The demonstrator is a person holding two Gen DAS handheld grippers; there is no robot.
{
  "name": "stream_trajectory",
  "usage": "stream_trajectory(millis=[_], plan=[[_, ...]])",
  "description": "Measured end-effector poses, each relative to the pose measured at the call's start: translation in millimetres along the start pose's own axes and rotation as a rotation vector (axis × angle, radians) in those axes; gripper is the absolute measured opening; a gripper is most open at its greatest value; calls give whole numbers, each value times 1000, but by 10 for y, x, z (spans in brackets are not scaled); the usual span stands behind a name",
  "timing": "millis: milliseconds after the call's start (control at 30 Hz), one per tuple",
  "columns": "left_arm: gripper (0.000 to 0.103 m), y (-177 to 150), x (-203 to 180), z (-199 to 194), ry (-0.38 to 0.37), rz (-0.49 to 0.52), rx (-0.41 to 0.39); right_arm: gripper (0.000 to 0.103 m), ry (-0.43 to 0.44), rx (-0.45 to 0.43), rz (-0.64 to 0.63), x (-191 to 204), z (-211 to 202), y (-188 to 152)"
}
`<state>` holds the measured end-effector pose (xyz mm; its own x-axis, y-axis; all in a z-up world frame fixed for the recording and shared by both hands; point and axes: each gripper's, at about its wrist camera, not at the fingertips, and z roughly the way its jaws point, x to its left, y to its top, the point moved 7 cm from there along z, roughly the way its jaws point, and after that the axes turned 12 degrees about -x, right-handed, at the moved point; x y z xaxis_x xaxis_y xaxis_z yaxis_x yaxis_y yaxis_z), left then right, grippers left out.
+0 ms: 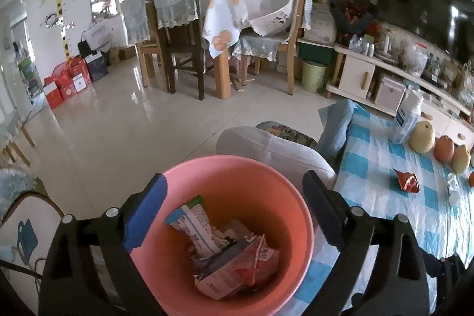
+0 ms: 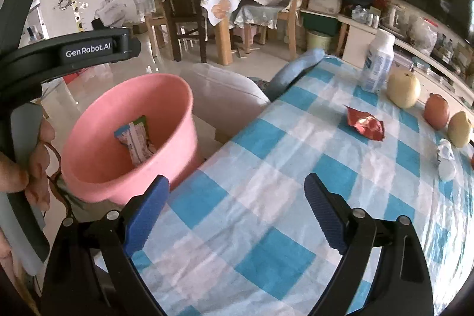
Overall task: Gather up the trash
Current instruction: 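Return both tools to the table over the red candy and white bottle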
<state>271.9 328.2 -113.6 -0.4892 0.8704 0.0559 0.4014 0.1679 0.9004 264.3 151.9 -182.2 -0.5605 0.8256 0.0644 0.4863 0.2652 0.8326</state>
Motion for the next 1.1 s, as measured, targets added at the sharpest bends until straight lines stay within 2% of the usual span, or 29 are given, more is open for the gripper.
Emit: stream_trajectory(millis=[267,667,1100], plan=[[95,-32,-263,-12,0,83,9,94,-31,9,2,-206,-113,-88],[95,-53,-735,-103,-29,222,-21,94,-54,-17,27,-495,-286,-195],[96,-148,-1099,-137,-70,264,-3,94,-72,-24,78,-850,-419,-233]])
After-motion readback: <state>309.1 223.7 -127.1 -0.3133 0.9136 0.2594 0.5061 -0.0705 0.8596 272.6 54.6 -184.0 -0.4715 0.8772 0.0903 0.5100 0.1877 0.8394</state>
